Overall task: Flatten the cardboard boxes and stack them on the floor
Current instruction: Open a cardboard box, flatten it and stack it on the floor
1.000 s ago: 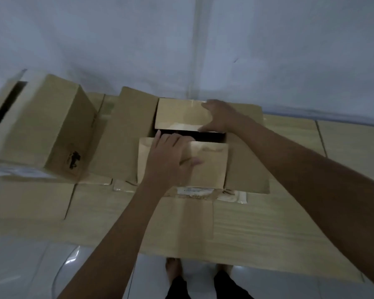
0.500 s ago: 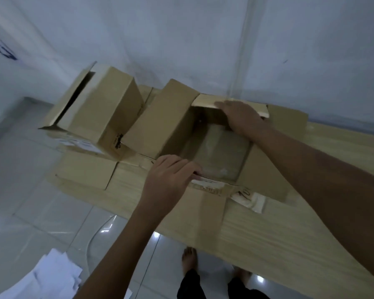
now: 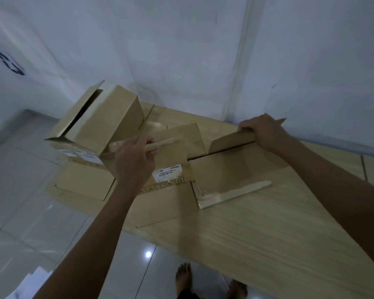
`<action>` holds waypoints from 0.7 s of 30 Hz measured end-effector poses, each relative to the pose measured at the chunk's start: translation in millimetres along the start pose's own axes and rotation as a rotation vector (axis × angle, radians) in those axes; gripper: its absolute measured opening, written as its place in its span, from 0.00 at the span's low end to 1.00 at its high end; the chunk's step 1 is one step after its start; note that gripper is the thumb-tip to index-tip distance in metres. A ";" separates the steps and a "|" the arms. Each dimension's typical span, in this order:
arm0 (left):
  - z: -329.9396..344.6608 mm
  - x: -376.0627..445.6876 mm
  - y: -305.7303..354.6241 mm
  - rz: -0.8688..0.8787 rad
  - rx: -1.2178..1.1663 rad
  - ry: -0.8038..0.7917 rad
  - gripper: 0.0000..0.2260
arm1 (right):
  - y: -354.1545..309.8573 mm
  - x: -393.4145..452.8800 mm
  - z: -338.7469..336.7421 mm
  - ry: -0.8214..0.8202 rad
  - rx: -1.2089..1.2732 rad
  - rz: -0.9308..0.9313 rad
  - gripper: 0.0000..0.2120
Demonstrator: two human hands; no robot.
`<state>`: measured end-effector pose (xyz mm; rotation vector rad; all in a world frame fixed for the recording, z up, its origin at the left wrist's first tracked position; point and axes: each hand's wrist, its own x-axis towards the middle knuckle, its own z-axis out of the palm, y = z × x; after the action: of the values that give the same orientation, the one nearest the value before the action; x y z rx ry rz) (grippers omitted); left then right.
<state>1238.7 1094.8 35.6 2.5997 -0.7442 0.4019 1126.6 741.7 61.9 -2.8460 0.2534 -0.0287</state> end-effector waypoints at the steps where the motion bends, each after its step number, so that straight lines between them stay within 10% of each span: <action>1: 2.6 6.8 -2.1 -0.008 0.018 -0.016 0.11 | 2.1 -6.7 4.8 0.031 0.034 0.024 0.18; 4: 5.4 25.8 -7.6 -0.043 0.070 -0.107 0.11 | 3.4 -38.6 27.7 0.316 0.056 0.150 0.10; 9: 8.2 45.5 -9.3 -0.087 0.116 -0.296 0.14 | -46.9 -80.6 98.5 0.861 0.832 0.973 0.39; 13: 11.3 51.8 -11.2 -0.112 0.136 -0.461 0.19 | -99.8 -79.0 119.5 0.580 1.686 1.186 0.32; 21: 4.2 47.0 -18.5 -0.078 0.023 -0.374 0.22 | -147.2 -61.6 112.3 0.517 1.890 0.992 0.32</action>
<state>1288.0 1086.6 44.0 2.7483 -0.7543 -0.1058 1096.1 922.7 -4.2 -0.6481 0.9816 -0.4745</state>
